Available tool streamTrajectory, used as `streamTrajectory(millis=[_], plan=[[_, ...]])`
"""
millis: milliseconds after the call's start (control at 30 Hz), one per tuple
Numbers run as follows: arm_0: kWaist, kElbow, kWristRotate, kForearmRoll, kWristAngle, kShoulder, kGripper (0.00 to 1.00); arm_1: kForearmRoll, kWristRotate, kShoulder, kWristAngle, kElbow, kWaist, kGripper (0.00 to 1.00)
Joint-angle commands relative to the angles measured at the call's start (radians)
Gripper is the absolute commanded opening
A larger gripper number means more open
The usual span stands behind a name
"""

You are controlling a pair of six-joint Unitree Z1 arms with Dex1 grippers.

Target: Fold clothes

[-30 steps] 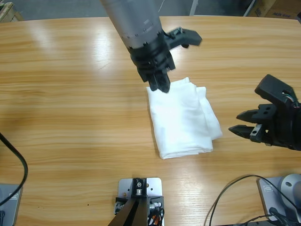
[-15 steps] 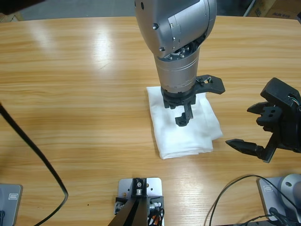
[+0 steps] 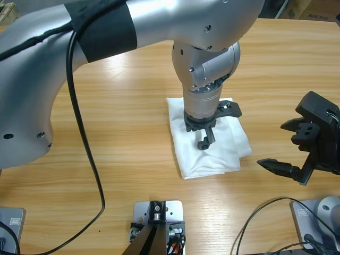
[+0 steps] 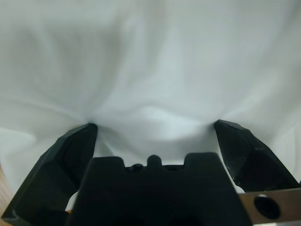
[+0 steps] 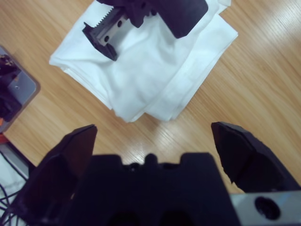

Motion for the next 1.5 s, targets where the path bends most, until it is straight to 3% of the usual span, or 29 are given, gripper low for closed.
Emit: streamTrajectory(millis=[33,167,300,600,867,1000,1200,1500], plan=[[0.042,0.001,-0.228,0.017,0.110,0.106,1.000,0.021,0.017,-0.013,-0.020,0.026,-0.001,0.982],[0.071,0.004,-0.294,0.048,0.216,0.112,1.000,0.021,0.022,-0.014,-0.020,0.026,-0.001,0.982],[0.164,0.003,-0.374,0.073,0.235,0.114,1.000,0.021,0.022,-0.011,-0.020,0.028,-0.001,0.982],[0.502,-0.043,-0.385,0.075,0.150,0.129,1.000,-0.018,0.023,0.064,-0.019,0.032,-0.001,0.982],[0.787,-0.044,-0.540,0.129,0.151,0.131,1.000,-0.088,0.024,0.177,-0.012,0.000,-0.001,0.982],[0.900,-0.151,-0.535,0.128,0.151,0.163,1.000,-0.110,0.024,0.211,-0.011,-0.006,-0.001,0.982],[1.009,-0.278,-0.532,0.128,0.142,0.227,1.000,-0.131,0.023,0.253,0.005,0.004,-0.001,0.982],[1.027,-0.310,-0.601,0.138,0.124,0.231,1.000,-0.192,0.022,0.350,0.024,-0.049,-0.001,0.982]])
